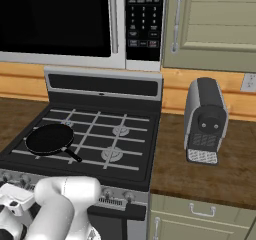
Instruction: Turn off the rear left burner of the stove.
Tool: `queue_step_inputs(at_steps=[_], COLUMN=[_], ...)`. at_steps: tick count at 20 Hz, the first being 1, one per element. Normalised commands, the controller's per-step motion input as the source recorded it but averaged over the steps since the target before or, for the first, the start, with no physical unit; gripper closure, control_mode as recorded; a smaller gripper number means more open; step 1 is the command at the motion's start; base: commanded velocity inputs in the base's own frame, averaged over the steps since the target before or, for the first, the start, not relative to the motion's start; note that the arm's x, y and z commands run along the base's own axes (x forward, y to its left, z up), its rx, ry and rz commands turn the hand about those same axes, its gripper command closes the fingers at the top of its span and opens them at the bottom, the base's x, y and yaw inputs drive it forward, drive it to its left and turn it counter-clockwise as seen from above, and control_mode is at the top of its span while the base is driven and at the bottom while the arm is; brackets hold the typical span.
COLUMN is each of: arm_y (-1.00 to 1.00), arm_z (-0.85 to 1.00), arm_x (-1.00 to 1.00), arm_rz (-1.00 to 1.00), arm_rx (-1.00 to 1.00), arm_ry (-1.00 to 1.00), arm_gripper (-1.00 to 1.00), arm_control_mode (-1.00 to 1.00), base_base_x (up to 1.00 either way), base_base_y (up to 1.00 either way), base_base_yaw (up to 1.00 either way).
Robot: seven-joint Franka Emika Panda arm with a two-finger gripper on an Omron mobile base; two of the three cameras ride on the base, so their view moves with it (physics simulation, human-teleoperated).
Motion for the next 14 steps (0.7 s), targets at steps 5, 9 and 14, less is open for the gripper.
queue_step_inputs(at_steps=[5,9,14], arm_y=[-0.28,-0.23,-0.16], arm_z=[0.0,0.0,0.0], arm_x=[0.29,0.32,0.22], arm_rz=[-0.26,-0.26,-0.29], arm_rx=[0.65,0.6,0.49], arm_ry=[-0.21,-0.22,-0.2], arm_gripper=[1.0,1.0,1.0], arm_control_mode=[-1.0,-1.0,-1.0], base_base_x=[0.0,0.0,0.0], base_base_y=[0.0,0.0,0.0], base_base_yaw=[0.0,0.0,0.0])
